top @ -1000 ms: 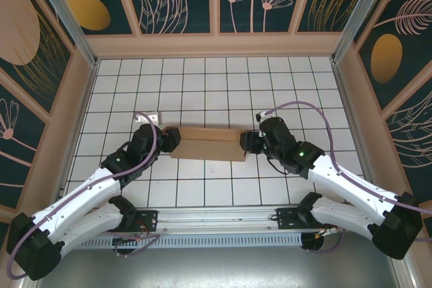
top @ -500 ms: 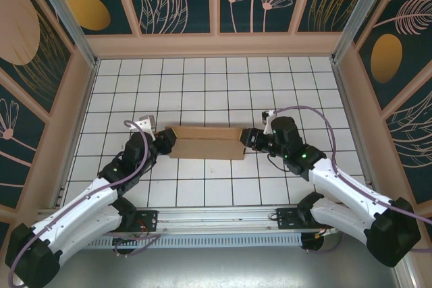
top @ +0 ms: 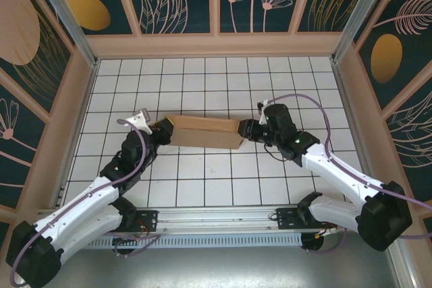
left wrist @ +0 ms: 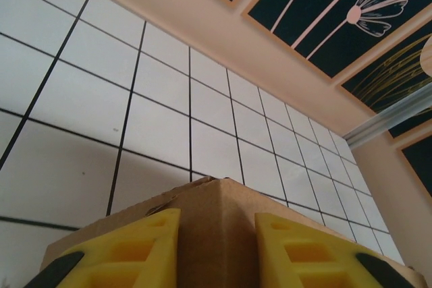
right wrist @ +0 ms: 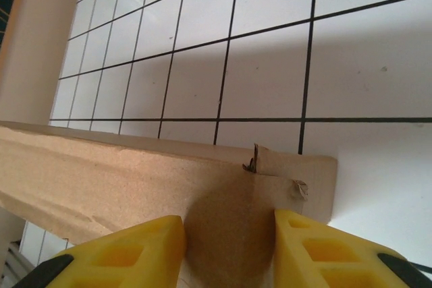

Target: Fold the paper box

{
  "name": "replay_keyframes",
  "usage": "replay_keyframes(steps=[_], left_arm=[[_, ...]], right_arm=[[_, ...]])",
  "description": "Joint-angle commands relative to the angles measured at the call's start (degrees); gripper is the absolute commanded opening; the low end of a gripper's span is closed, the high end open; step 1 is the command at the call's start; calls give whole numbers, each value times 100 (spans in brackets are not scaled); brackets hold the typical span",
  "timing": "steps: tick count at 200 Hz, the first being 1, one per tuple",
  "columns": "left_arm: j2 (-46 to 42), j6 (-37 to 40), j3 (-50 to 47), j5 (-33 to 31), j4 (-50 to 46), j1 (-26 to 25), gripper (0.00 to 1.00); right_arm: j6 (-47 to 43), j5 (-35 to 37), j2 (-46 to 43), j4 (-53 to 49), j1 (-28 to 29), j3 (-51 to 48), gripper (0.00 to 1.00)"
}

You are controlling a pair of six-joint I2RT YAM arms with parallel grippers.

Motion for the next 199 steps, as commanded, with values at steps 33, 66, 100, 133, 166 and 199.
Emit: replay_keyframes(steps=[33, 66, 100, 133, 166, 199], left_arm=[[1015, -216, 594, 1118, 1489, -145, 29], [1682, -211, 916, 1118, 1842, 26, 28], [2409, -542, 1067, 1351, 2363, 318, 27], [3017, -608, 1311, 1355, 2567, 352, 27], [3386, -638, 1407, 1233, 2606, 362, 29], [3524, -665, 1411, 1165, 2566, 367, 37]], right_arm=[[-307, -1173, 526, 940, -242, 961, 37], [-426, -1405, 840, 911, -701, 1321, 37], [-568, -1604, 1156, 907, -1096, 1535, 37], [-698, -1518, 1533, 740, -1291, 1678, 37], [-724, -1510, 1783, 885, -1344, 1624, 37], [-743, -1518, 1990, 941, -1406, 1573, 38]])
